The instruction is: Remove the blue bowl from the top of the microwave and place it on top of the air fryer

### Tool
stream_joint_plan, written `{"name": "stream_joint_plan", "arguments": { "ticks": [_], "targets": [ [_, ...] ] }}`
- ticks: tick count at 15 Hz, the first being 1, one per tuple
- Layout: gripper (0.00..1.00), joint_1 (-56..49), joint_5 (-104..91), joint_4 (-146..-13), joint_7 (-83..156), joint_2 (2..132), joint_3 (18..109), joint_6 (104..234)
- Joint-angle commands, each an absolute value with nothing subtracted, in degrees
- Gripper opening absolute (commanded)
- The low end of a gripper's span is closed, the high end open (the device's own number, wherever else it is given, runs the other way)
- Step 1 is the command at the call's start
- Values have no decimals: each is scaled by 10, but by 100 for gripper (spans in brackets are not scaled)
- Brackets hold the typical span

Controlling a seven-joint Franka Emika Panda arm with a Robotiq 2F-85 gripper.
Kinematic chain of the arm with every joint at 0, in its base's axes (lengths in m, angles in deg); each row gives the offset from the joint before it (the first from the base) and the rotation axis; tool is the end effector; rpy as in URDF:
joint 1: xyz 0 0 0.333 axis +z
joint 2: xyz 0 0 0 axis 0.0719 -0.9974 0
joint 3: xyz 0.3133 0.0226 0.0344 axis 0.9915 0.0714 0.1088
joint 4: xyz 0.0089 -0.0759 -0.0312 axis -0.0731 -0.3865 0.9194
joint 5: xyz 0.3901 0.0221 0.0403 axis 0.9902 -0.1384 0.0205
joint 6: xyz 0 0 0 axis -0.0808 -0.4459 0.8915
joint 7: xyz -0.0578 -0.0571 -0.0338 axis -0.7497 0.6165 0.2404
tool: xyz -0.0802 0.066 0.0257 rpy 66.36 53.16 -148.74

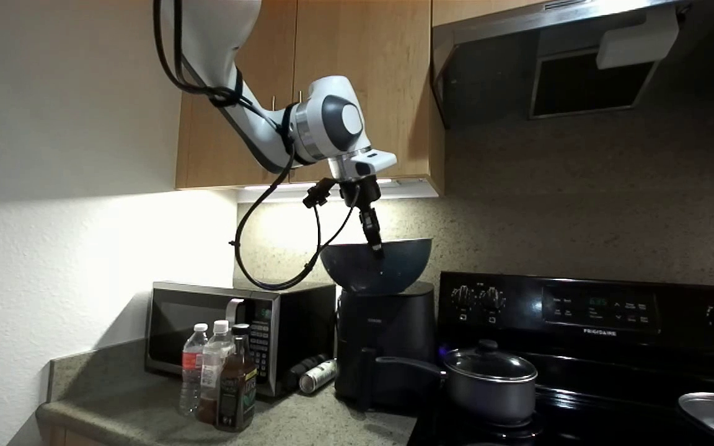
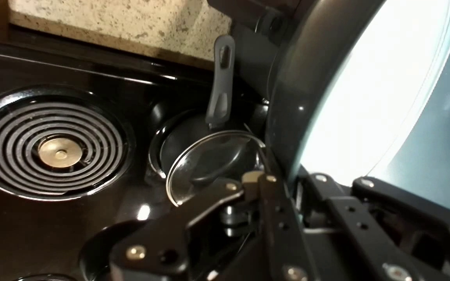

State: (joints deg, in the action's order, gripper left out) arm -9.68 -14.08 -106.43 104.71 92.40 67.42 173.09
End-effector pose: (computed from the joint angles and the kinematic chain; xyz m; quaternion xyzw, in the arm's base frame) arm 0.5471 -0.0564 0.5443 -0.7824 0.5709 -0.2388 0.0693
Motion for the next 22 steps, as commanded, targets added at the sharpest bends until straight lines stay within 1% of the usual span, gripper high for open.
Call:
{"name": "stream_joint_plan", "arguments": {
  "ticks": [1, 6, 9, 11, 14, 15, 17, 18, 19, 20, 22],
  "targets": [
    [7, -126, -204, -1053, 1157, 915, 676, 1766],
    [7, -127, -261, -1003, 1157, 858, 661, 1835],
    [7, -114, -230, -968, 1117, 820, 651, 1878],
    [7, -105, -184, -953, 1078, 800, 649, 1909],
    [7, -92, -50, -947, 965, 787, 665, 1938],
    [7, -109, -2, -946, 922, 787, 696, 1939],
    [7, -118, 90, -939, 835, 788, 731, 1922],
    [7, -115, 136, -936, 789, 790, 735, 1914],
    [7, -111, 161, -935, 768, 793, 733, 1907],
    [7, -87, 172, -935, 760, 795, 710, 1905],
    [7, -79, 141, -940, 787, 796, 692, 1916]
  ]
}}
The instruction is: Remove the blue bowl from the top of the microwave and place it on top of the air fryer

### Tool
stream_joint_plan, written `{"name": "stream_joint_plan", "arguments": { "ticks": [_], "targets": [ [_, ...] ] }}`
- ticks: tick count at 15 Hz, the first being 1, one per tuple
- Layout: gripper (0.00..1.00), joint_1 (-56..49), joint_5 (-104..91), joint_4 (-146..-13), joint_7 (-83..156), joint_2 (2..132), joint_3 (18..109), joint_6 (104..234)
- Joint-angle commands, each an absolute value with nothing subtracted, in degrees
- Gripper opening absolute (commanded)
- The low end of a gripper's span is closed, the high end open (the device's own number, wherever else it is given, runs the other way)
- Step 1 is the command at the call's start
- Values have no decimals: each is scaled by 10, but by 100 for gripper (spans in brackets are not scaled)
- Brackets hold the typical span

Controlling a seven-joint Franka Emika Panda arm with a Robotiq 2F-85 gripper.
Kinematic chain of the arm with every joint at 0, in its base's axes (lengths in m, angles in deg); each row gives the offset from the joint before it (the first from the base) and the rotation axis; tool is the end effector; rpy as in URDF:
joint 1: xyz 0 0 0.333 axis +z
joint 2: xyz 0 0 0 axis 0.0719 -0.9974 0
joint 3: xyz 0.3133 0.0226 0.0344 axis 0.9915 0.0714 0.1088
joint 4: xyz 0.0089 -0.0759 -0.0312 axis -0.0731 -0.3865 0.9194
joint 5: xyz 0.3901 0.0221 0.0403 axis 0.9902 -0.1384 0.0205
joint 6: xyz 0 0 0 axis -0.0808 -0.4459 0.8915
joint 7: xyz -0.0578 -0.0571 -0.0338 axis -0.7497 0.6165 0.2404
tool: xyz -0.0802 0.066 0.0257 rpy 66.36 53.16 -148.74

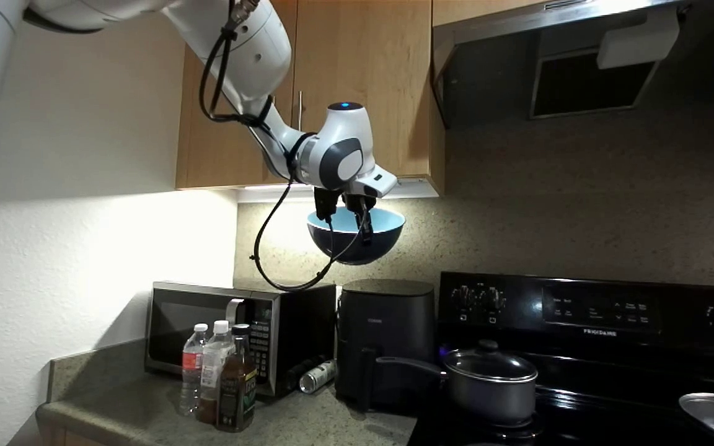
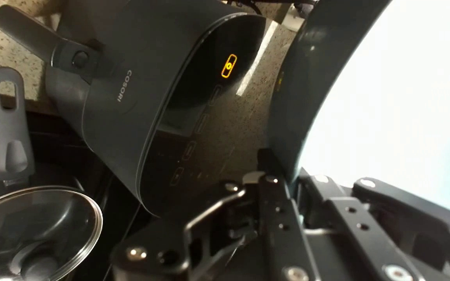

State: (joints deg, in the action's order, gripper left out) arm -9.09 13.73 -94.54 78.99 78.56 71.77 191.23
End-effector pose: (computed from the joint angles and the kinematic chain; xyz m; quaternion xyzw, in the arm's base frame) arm 0.6334 -0.0224 0.5496 -0.7949 0.4692 -0.2957 0.2461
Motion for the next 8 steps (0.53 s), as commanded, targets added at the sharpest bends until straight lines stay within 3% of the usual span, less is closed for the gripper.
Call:
{"name": "stream_joint_plan", "arguments": {
  "ticks": [1, 8],
  "targets": [
    [7, -77, 140, -935, 793, 792, 686, 1911],
    [7, -78, 148, -921, 796, 799, 661, 1788]
  ]
}}
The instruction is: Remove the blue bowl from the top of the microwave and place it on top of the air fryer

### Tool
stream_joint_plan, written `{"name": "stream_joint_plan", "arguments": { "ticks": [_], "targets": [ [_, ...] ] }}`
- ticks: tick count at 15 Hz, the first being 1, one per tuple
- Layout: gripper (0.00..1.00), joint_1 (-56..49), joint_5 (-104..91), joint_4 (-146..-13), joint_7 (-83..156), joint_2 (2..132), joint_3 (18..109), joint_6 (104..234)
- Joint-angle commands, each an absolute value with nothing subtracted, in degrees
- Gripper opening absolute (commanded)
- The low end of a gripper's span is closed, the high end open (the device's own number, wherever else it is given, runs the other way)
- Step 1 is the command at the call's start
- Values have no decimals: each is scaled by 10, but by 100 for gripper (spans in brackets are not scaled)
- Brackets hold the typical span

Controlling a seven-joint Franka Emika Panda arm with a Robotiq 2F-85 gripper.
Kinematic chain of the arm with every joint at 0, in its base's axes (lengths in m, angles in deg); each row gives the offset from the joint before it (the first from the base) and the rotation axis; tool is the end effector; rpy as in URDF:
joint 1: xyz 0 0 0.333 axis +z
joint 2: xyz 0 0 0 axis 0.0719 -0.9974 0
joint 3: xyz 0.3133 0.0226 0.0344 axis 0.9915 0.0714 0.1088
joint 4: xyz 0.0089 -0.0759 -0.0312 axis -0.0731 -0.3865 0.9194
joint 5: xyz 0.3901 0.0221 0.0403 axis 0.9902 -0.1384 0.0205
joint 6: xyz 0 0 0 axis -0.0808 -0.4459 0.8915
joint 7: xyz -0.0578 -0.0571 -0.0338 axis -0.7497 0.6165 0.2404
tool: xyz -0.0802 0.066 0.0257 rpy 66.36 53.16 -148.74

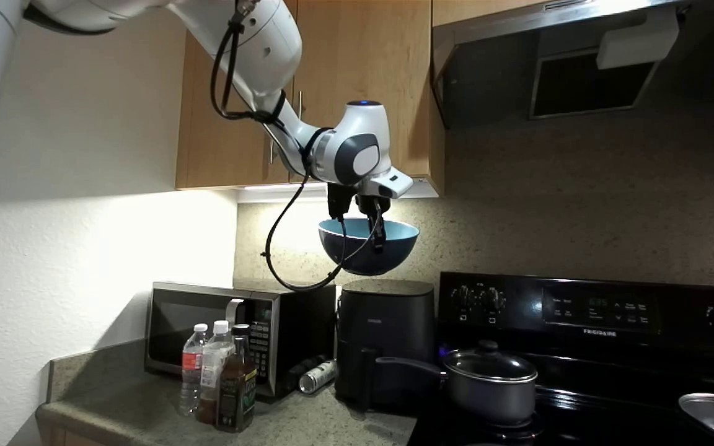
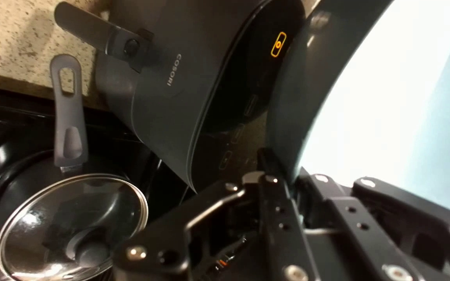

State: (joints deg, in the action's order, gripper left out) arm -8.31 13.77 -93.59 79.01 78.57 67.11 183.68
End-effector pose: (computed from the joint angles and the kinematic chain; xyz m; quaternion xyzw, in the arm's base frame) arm 0.6297 -0.0580 0.5411 -0.8007 0.4961 -0.2527 0.2212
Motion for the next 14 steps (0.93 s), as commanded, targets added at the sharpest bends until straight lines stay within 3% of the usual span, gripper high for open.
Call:
{"name": "stream_joint_plan", "arguments": {
  "ticks": [1, 14],
  "targets": [
    [7, -78, 147, -917, 796, 799, 659, 1771],
    [7, -74, -25, -897, 911, 797, 630, 1705]
  ]
}}
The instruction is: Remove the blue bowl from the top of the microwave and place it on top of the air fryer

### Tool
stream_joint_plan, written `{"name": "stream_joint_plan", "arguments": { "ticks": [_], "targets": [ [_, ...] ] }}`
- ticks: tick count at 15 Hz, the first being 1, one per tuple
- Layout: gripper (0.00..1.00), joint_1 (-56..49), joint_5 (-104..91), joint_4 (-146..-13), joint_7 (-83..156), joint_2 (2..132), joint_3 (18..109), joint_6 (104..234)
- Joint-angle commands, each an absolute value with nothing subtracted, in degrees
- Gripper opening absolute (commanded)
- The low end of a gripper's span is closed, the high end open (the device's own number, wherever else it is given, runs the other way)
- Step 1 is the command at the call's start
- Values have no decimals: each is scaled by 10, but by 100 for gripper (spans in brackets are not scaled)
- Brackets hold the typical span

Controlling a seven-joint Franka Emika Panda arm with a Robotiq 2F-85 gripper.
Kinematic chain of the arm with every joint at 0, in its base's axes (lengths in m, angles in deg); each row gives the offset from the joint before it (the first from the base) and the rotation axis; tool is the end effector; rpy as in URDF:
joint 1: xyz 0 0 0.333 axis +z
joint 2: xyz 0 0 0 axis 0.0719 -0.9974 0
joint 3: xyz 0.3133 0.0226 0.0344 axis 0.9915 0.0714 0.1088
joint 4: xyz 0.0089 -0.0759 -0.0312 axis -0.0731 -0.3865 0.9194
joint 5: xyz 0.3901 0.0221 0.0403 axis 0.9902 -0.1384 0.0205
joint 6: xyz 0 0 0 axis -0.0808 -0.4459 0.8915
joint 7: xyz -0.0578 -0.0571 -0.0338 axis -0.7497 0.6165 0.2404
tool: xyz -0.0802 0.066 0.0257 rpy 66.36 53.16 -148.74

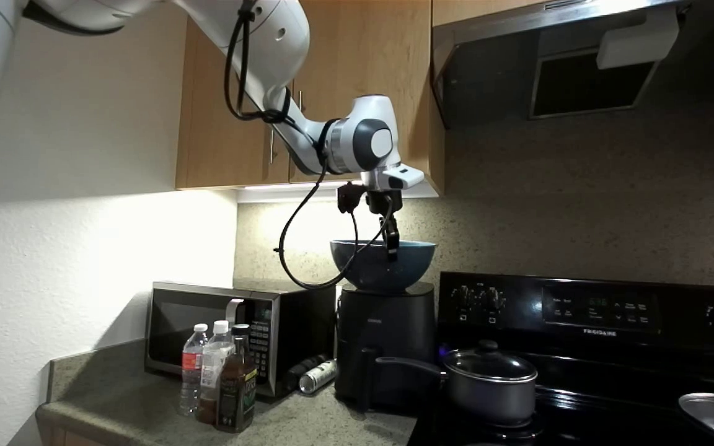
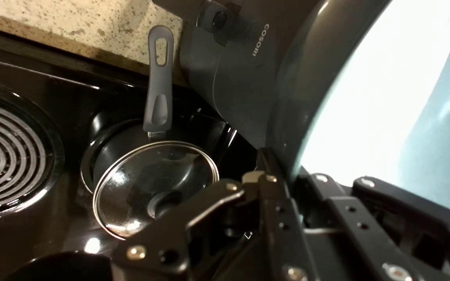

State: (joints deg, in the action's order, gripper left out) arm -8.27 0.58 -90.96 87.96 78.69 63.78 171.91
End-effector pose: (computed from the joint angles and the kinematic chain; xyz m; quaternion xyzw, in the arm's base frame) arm 0.6222 -0.0856 0.5402 -0.8126 0.5288 -0.2108 0.1251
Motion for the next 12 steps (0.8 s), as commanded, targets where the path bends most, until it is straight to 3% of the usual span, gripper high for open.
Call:
{"name": "stream_joint_plan", "arguments": {
  "ticks": [1, 5, 6, 7, 12],
  "targets": [
    [7, -74, -35, -896, 915, 796, 629, 1703],
    [7, -74, -68, -892, 926, 795, 629, 1706],
    [32, -74, -70, -892, 921, 796, 629, 1706],
    [33, -76, -52, -855, 904, 758, 632, 1700],
    [65, -79, -16, -826, 870, 741, 634, 1708]
  ]
}}
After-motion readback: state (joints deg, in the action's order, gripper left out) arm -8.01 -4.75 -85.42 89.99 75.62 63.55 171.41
